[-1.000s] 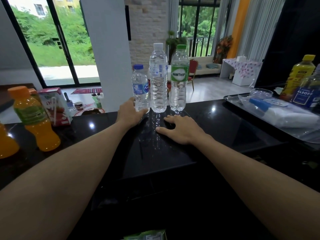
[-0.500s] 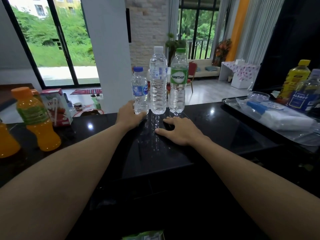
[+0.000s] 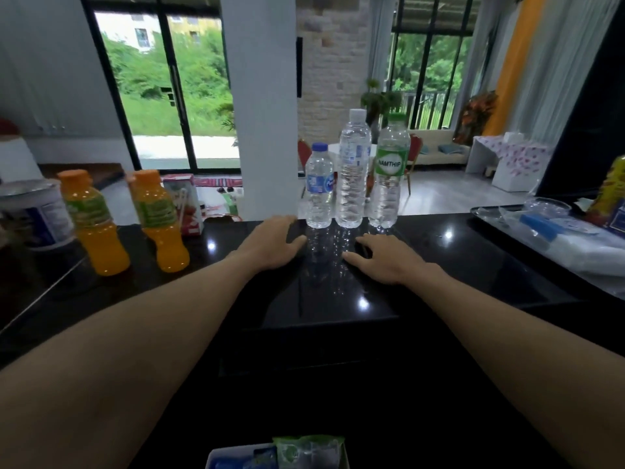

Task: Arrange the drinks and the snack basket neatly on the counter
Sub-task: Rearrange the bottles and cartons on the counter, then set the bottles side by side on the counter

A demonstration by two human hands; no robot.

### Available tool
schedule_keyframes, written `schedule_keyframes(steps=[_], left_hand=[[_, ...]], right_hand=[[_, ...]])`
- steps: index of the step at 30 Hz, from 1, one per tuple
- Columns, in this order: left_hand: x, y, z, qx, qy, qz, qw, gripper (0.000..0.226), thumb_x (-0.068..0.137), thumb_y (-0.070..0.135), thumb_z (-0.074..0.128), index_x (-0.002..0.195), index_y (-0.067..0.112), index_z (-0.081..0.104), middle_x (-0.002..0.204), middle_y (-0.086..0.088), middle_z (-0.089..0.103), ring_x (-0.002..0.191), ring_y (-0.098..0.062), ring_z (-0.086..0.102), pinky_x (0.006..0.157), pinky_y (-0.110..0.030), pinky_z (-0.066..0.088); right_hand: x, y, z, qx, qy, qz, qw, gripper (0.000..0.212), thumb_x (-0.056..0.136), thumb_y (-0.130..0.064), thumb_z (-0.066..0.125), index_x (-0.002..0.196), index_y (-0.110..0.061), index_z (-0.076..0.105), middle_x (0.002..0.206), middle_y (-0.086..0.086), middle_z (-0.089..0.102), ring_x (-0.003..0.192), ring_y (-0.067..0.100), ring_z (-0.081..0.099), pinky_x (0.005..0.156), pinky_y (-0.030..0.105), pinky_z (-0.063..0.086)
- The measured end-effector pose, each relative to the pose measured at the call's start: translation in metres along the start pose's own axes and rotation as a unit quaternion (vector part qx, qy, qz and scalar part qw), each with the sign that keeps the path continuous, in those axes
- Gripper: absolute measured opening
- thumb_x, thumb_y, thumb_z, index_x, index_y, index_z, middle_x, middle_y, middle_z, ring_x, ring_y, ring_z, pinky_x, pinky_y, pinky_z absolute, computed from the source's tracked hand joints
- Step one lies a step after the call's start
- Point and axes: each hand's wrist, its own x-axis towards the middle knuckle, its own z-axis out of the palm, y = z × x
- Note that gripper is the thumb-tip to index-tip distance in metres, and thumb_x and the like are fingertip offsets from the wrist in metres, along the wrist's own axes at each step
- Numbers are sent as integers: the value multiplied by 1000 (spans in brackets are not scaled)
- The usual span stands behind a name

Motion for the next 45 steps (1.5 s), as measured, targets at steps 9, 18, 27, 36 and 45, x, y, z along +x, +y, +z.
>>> schedule_keyframes(steps=[9, 18, 27, 36, 45], left_hand=[[-81, -29, -51, 20, -24, -40, 999, 49, 97, 48, 52, 138, 22, 52, 136, 0, 57, 123, -18, 53, 102, -38, 45], [-170, -81, -108, 47, 11, -83, 995, 24, 98, 37, 56, 105, 18, 69, 103, 1, 63, 93, -16, 59, 84, -41, 52], [-194, -132, -133, -11, 186, -290, 939, 21, 88, 25, 71, 99, 15, 56, 108, -4, 52, 94, -20, 57, 83, -37, 52], [-166, -149, -133, -135, 180, -323, 919, 67, 87, 32, 75, 144, 15, 44, 136, -7, 59, 116, -20, 58, 89, -29, 43], [-150, -146, -132, -125, 133, -307, 934, 49, 88, 35, 73, 132, 19, 58, 127, -4, 66, 115, -21, 61, 100, -36, 48]], right_hand=[[-9, -68, 12, 104, 24, -62, 992, 69, 91, -66, 55, 146, -24, 51, 141, 5, 60, 128, 27, 55, 104, 38, 43], [-11, -153, 26, 162, 16, -149, 975, 61, 93, -55, 62, 143, -21, 55, 145, 3, 57, 132, 24, 52, 109, 37, 41], [14, -221, 45, 255, -6, -173, 951, 65, 87, -54, 72, 140, -19, 56, 132, 1, 64, 115, 17, 61, 93, 31, 49], [55, -270, 68, 324, -27, -161, 932, 70, 81, -58, 75, 140, -28, 50, 112, -18, 56, 101, 8, 54, 73, 17, 40], [58, -261, 65, 319, 6, -170, 932, 51, 87, -44, 76, 130, -23, 59, 106, -13, 57, 92, 6, 55, 69, 17, 40]])
